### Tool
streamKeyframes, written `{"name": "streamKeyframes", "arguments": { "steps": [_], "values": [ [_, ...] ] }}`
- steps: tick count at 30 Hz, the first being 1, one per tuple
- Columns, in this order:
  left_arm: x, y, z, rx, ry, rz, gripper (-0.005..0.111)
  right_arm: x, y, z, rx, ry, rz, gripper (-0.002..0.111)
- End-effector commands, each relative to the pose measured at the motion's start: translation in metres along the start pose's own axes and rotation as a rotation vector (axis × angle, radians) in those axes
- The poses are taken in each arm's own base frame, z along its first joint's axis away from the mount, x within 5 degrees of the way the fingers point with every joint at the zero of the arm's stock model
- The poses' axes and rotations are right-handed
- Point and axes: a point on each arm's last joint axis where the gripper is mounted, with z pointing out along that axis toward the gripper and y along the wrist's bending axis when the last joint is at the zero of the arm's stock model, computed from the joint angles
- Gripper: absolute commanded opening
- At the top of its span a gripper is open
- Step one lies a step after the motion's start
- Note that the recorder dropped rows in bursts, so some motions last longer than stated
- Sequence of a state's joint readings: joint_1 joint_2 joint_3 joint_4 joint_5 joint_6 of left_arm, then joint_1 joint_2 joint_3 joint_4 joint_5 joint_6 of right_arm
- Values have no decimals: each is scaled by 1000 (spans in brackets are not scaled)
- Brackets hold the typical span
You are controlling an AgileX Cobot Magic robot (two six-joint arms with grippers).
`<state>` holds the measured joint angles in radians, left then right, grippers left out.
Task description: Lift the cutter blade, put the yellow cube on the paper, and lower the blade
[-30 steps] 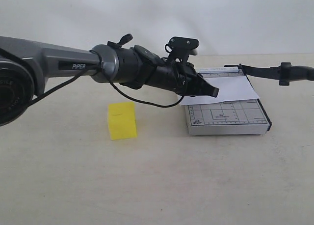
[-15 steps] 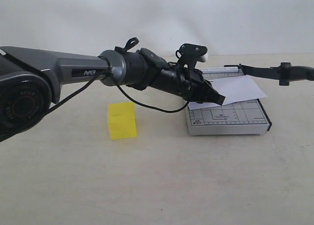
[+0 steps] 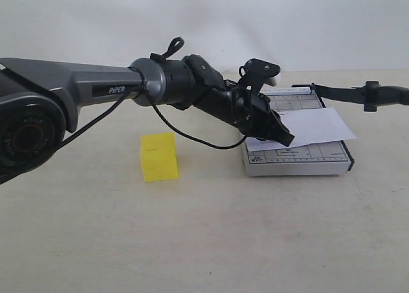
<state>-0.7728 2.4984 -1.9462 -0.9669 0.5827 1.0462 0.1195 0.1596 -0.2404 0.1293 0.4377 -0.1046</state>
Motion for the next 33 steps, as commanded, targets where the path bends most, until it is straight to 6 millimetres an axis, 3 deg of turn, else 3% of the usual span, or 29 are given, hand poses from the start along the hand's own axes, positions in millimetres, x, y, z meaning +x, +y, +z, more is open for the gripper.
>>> {"name": "streamKeyframes", "arguments": {
  "steps": [1, 11, 15, 18, 21, 25, 33],
  "values": [
    [15, 1, 10, -13, 61, 44, 4, -1, 0, -1, 0, -11, -13, 0],
    [10, 3, 9, -39, 32, 112, 4, -1, 0, -1, 0, -11, -13, 0],
    [-12, 6, 3, -83, -49, 145, 4, -1, 0, -1, 0, -11, -13, 0],
    [-34, 1, -12, -83, -115, 79, 4, -1, 0, -1, 0, -11, -13, 0],
    [-41, -2, -20, -77, -128, -5, 4, -1, 0, -1, 0, -11, -13, 0],
    [-39, 3, -20, -126, -111, -77, 4, -1, 0, -1, 0, -11, -13, 0],
    [-12, 9, 0, -116, 9, -65, 4, -1, 0, -1, 0, -11, -13, 0]
  ]
}}
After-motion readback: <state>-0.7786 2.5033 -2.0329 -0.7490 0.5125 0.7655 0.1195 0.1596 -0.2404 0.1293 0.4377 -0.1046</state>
